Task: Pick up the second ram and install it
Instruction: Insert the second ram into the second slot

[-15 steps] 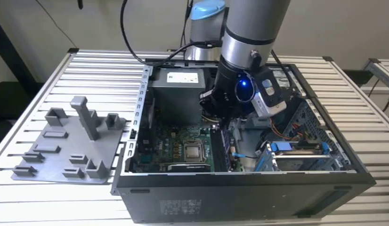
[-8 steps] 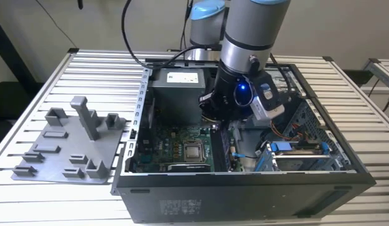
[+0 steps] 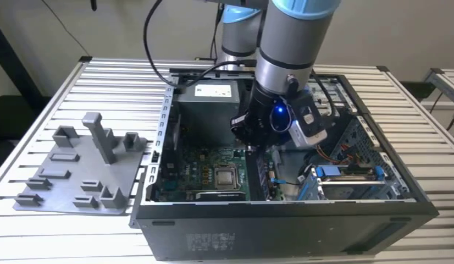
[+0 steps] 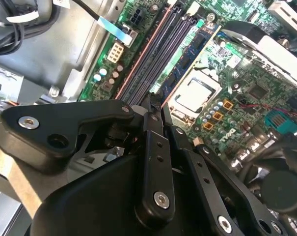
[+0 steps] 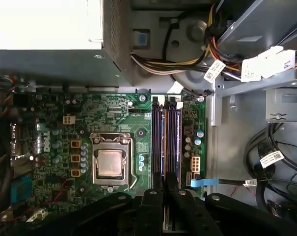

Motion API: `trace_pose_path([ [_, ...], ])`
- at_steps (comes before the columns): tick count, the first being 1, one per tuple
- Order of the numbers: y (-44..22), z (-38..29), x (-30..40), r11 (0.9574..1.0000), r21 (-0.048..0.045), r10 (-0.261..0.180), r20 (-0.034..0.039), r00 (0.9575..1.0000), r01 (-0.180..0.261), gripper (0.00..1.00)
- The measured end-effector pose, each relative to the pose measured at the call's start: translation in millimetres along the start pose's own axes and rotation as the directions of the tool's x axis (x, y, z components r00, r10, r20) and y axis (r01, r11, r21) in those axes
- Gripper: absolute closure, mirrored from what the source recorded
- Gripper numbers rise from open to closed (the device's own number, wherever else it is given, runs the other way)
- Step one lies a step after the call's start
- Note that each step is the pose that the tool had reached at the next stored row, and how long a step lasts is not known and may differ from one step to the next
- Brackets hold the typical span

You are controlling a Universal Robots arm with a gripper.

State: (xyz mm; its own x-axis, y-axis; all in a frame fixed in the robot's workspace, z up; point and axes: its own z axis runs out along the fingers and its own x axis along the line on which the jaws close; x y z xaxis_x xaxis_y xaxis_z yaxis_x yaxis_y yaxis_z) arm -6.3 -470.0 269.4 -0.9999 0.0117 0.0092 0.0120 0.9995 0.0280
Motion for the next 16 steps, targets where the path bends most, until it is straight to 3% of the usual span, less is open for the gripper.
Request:
trace_pose_path([
  [16,-0.6,29.1,1.6,0.9999,-0.0001,0.013,0.0004,0.9999,-0.013,0.86],
])
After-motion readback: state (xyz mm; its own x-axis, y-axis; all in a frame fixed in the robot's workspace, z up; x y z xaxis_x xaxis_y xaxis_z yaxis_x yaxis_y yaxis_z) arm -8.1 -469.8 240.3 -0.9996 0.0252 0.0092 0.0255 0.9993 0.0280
